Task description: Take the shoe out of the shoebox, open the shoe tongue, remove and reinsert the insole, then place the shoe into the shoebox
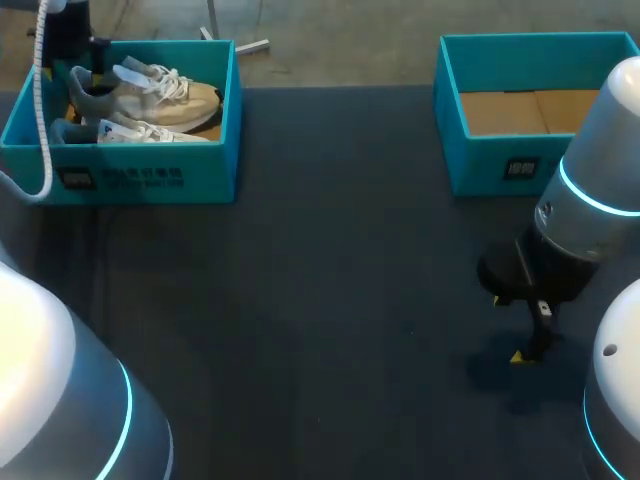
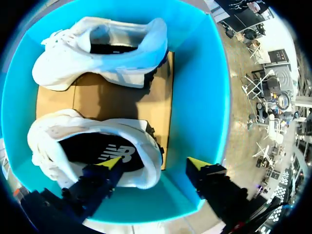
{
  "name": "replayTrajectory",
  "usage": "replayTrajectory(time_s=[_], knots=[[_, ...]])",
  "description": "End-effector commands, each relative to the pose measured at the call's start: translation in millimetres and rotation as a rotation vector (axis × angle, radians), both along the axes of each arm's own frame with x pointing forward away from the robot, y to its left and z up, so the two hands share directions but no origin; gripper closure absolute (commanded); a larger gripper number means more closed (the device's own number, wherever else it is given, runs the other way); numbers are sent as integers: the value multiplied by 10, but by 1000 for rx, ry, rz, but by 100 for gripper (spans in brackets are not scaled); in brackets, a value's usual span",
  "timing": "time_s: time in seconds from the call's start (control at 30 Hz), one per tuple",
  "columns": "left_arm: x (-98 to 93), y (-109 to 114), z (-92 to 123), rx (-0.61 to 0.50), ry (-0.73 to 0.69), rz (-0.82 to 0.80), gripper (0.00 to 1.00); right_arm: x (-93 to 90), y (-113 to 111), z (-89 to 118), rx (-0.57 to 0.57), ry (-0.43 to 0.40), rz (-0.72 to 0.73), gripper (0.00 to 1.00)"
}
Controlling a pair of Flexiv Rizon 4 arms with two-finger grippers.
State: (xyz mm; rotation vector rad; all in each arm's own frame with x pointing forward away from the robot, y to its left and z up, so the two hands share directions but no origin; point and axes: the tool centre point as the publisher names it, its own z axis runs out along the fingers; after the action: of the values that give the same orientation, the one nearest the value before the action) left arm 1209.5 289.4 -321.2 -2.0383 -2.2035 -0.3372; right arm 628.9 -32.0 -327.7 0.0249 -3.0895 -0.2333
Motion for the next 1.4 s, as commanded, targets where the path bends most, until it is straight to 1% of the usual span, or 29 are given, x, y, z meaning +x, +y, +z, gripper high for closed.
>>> replayTrajectory(time_s=[0.03,0.17,1.4], knots=[[-204,31,295,-11,-23,-9,0,-10,2,-12,-1,-2,-1,0],[-278,36,483,-49,-26,-14,0,-10,2,-12,-1,-2,-1,0],[-278,36,483,-49,-26,-14,0,-10,2,-12,-1,-2,-1,0]])
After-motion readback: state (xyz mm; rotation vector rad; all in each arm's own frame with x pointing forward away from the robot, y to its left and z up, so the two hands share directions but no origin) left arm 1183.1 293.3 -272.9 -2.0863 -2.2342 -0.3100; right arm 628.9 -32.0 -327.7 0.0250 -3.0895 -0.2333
